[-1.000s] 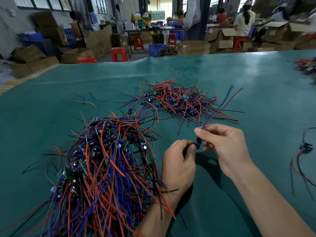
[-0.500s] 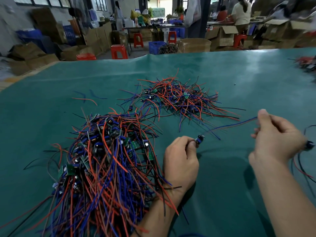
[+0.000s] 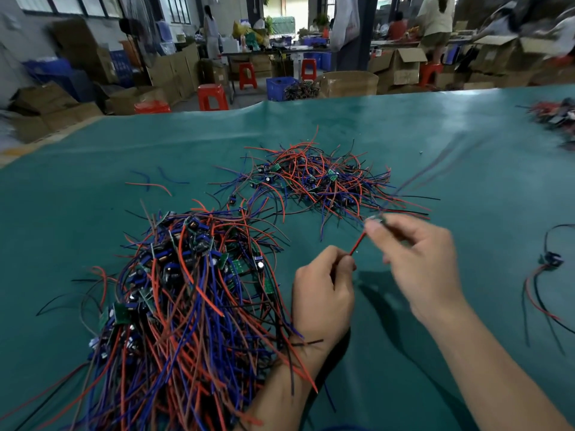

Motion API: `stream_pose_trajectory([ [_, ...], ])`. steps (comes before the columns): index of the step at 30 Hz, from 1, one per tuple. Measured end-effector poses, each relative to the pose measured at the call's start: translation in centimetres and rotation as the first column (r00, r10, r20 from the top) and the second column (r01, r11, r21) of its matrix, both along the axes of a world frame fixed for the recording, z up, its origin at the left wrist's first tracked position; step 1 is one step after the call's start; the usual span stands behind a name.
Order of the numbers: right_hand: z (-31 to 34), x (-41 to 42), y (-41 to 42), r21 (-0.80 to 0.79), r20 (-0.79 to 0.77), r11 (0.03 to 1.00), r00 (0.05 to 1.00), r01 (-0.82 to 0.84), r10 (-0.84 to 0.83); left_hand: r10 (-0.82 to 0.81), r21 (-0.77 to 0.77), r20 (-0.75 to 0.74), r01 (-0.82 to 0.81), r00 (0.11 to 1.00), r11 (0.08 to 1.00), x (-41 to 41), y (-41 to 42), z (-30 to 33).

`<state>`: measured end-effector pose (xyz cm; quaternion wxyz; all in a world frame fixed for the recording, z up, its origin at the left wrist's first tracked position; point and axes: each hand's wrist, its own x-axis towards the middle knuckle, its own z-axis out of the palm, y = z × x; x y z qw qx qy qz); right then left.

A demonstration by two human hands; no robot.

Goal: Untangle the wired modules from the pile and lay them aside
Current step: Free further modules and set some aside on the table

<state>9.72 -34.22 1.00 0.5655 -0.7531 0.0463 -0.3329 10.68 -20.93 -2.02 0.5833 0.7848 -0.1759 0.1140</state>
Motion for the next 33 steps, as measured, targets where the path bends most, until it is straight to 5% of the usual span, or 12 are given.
stream_pose_trajectory([
  [6,5.8,-1.2,-1.0,0.19,0.261,0.967,0.94,0.171,-0.218,-0.065,0.019,0.019,0.065,0.998,0.998,0.0,0.0,-0.1],
  [10,12.2,-0.9,2.6,0.16,0.375,0.985,0.927,-0.059,-0.005,-0.004,0.004,-0.008,0.004,1.0,1.0,0.2,0.1,-0.1],
  [13,14.3,0.9,7.4,0.028,0.218,0.938,0.918,-0.346,0.332,0.029,0.037,-0.035,-0.028,0.999,0.999,0.3,0.1,0.0],
  [15,14.2,3.0,9.9,-0.228,-0.04,0.869,0.896,-0.44,0.443,0.039,0.05,-0.022,-0.037,0.999,0.998,0.1,0.1,0.3],
  [18,11.6,6.2,10.1,-0.579,-0.368,0.693,0.896,-0.429,0.248,0.05,-0.005,-0.032,-0.05,0.998,0.999,0.1,0.1,0.3],
  [21,7.8,8.2,6.1,-0.696,-0.43,0.675,0.895,-0.245,-0.118,0.054,-0.025,-0.039,-0.055,0.998,0.998,0.3,0.1,0.1],
  [25,2.5,7.8,1.0,-0.802,-0.468,0.583,0.747,-0.134,-0.473,0.079,-0.018,-0.019,-0.079,0.997,0.997,0.2,0.0,0.0],
  [33,2.3,6.9,-3.1,-0.557,-0.452,0.826,0.802,0.088,-0.391,0.088,-0.04,-0.051,-0.09,0.995,0.995,0.2,-0.1,0.0],
])
